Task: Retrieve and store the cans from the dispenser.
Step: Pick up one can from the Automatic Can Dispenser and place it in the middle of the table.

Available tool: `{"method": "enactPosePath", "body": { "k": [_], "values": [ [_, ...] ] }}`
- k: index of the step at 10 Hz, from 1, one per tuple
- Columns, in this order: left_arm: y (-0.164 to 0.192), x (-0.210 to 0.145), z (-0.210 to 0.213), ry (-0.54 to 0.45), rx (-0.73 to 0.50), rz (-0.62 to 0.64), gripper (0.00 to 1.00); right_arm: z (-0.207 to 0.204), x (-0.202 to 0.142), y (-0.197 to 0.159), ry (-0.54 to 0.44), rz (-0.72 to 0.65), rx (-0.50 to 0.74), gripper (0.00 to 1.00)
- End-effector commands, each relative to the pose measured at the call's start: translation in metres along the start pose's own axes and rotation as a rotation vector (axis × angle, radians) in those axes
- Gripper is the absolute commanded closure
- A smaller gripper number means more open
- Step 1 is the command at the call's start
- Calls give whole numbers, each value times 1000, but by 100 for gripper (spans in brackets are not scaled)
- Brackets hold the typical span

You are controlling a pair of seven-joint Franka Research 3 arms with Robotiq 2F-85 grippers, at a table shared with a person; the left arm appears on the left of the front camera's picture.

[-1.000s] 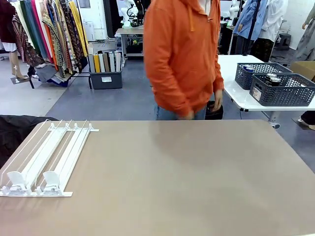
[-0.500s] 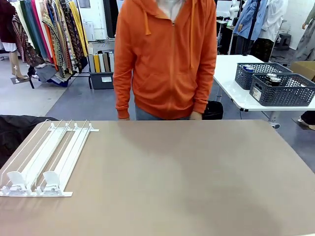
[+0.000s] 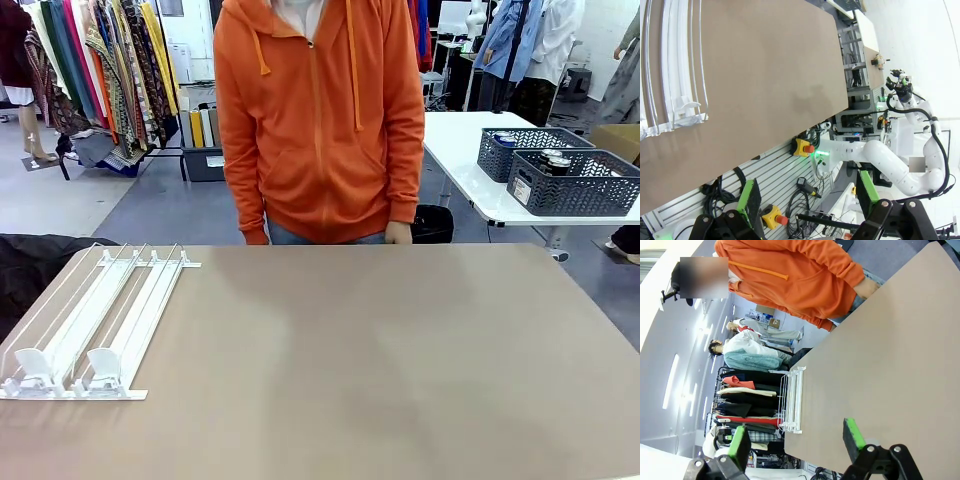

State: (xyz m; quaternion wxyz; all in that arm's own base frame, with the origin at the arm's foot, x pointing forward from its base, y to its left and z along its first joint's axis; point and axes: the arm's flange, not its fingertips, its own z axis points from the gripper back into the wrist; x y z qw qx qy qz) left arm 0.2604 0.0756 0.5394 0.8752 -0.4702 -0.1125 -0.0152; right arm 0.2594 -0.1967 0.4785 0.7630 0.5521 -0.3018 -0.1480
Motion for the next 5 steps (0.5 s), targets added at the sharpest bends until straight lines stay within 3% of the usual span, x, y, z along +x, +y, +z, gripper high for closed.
{"method": "enactPosePath", "body": {
  "k": [1, 5],
  "values": [
    [0, 0, 0, -4, -19, -11, 0, -2, 3, 3, -16, 4, 22, 0],
    [0, 0, 0, -4, -19, -11, 0, -2, 3, 3, -16, 4, 22, 0]
  ]
}}
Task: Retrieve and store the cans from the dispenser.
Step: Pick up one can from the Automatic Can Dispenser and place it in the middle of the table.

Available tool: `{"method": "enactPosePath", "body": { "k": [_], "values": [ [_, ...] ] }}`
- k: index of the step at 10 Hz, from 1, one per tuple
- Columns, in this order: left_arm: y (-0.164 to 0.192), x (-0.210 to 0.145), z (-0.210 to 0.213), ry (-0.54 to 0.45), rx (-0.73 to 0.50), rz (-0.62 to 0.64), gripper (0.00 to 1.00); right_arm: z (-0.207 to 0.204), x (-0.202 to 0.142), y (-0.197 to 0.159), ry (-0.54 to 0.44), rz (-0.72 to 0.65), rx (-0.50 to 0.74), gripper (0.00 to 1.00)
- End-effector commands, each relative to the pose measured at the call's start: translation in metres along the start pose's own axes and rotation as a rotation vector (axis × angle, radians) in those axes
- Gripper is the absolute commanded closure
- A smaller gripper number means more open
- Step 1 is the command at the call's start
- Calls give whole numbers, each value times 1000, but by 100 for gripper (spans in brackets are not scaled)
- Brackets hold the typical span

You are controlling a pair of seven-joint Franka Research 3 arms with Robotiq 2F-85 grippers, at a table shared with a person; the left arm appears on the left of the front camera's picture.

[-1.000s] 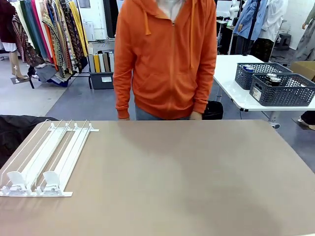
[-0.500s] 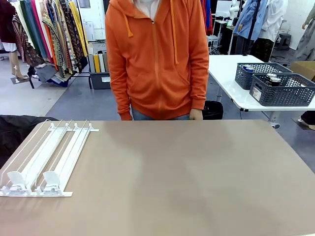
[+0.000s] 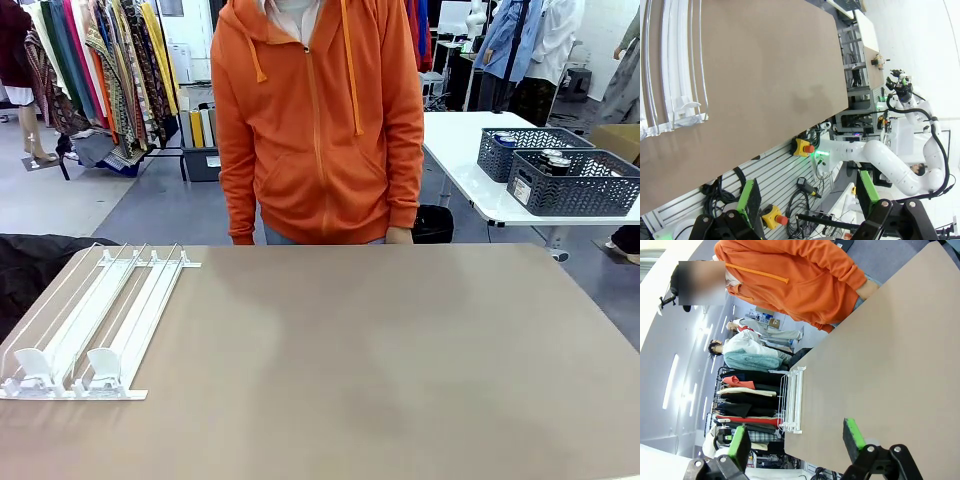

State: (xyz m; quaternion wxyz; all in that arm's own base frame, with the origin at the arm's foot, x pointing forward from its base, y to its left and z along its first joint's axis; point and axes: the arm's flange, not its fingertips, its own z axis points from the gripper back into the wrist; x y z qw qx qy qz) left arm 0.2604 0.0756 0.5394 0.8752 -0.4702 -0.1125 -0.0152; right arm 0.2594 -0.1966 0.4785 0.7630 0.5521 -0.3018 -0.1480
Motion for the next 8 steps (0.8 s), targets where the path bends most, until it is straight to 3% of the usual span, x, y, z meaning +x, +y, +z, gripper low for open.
{"method": "enactPosePath", "body": {
  "k": [1, 8],
  "values": [
    [0, 0, 0, -4, -19, -11, 0, -2, 3, 3, -16, 4, 22, 0],
    [0, 0, 0, -4, -19, -11, 0, -2, 3, 3, -16, 4, 22, 0]
  ]
}}
